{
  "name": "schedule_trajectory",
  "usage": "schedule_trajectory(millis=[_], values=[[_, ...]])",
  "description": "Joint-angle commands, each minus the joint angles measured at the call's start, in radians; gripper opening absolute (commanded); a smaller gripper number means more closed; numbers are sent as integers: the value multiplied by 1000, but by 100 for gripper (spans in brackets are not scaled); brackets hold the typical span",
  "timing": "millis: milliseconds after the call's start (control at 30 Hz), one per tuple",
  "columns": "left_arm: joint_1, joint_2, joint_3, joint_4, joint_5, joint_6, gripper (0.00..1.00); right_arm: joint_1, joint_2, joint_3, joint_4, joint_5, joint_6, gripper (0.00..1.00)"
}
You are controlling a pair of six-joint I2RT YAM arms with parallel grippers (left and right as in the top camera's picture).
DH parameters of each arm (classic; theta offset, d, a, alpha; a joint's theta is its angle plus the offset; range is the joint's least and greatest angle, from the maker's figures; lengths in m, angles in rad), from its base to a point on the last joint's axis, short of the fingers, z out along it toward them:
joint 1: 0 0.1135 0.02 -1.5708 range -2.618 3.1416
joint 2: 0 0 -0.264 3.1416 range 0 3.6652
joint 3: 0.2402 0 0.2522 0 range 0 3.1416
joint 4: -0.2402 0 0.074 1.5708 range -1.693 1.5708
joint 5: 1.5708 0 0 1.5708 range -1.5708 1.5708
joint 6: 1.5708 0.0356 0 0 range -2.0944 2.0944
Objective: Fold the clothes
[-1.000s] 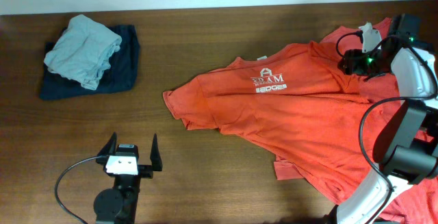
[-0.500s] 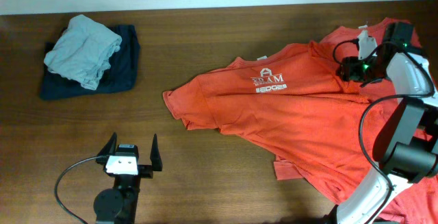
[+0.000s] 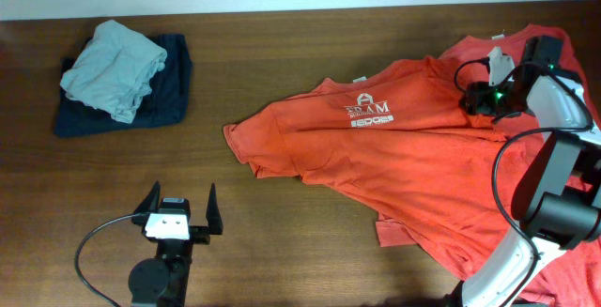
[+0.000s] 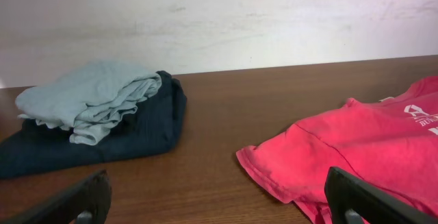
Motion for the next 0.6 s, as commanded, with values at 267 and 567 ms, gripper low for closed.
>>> schedule_trajectory(millis=[267, 567], values=[[-4, -7, -4, -1, -10, 16, 99, 0, -5, 24, -14, -16, 1, 4], [-4, -7, -4, -1, -10, 16, 99, 48, -81, 253, -229, -142, 2, 4]])
